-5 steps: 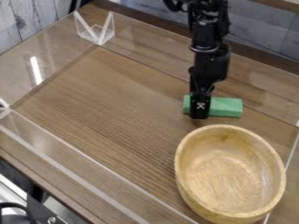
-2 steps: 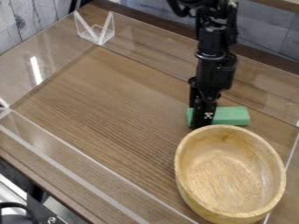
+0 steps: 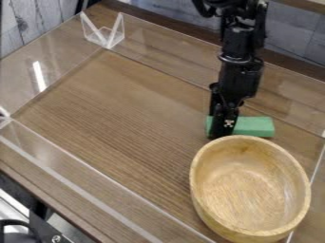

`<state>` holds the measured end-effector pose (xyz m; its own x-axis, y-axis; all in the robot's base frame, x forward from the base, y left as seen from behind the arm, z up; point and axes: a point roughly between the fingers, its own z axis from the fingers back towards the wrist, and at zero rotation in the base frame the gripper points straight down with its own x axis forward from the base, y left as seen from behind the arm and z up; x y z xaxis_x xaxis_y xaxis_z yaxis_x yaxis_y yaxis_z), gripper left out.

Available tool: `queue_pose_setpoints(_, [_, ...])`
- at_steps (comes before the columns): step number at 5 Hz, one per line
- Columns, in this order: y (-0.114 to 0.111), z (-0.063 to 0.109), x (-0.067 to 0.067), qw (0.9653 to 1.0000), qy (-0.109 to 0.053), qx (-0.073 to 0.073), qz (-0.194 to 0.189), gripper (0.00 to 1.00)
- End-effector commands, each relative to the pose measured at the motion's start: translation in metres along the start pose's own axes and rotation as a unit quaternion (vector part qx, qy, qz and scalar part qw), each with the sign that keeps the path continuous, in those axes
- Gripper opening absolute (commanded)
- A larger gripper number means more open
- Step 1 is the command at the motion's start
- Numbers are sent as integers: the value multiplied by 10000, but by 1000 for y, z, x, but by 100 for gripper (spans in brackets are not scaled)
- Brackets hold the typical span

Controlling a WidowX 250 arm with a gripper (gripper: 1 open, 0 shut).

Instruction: Put green object into wooden bowl

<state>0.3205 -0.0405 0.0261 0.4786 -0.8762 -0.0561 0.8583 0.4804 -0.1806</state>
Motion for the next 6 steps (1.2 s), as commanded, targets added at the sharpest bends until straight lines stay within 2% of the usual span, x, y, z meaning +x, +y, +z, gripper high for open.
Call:
queue_pose_setpoints(1, [10, 20, 1, 9991, -59, 275, -303, 0])
queue_pose_setpoints(2, [9, 19, -8, 9987, -20, 322, -383, 0])
queue_pose_setpoints(3, [4, 36, -8, 9990, -4, 435, 89, 0])
queue_pose_setpoints(4, [-2, 55, -8, 9974, 64, 616, 364, 0])
queue_pose_setpoints(5, [-12, 78, -8, 9941, 139, 850, 663, 0])
queue_pose_setpoints(6, [-31, 89, -4, 9881, 95, 880, 1254, 0])
